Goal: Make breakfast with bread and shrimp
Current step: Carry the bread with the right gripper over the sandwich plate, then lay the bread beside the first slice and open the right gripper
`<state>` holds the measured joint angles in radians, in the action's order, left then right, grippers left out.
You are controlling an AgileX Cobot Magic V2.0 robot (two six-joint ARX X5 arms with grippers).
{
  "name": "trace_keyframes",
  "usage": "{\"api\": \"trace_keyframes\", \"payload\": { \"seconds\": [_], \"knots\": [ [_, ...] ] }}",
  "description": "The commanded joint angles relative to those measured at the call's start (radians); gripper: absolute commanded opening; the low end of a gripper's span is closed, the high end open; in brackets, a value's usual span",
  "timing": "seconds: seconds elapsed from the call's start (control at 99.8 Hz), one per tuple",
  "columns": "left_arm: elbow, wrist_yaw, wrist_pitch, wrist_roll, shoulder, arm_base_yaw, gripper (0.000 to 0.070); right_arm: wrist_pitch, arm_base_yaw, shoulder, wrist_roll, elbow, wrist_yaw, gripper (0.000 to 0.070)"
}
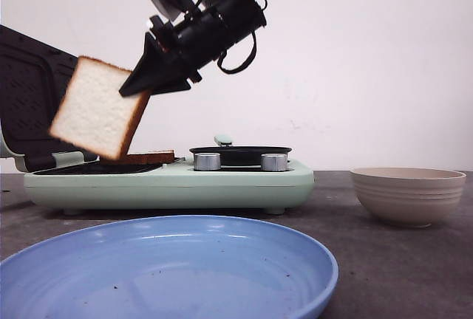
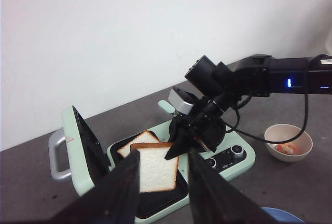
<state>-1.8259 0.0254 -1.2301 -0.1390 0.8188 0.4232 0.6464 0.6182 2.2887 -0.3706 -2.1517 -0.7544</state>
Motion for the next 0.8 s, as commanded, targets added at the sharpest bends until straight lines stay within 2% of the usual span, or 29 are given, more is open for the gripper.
{"api": "trace_keyframes", "payload": {
  "seconds": [0.0,0.341,0.642,0.792],
  "knots": [
    [-0.017,0.000,0.010,0.001,0.007,0.005,0.0105,-0.007,0.008,0.033,-0.002,-0.029,-0.002,0.0009],
    [-0.017,0.000,0.010,0.000,0.007,0.005,0.0105,-0.010,0.001,0.059,0.048,-0.029,0.002,0.0009],
    [-0.017,0.000,0.010,0.001,0.007,0.005,0.0104,-0.010,0.000,0.089,0.052,-0.029,-0.008,0.0009],
    [-0.017,0.000,0.010,0.002,0.007,0.005,0.0105,0.009,0.003,0.090,0.076,-0.029,-0.040,0.0009]
  ]
}}
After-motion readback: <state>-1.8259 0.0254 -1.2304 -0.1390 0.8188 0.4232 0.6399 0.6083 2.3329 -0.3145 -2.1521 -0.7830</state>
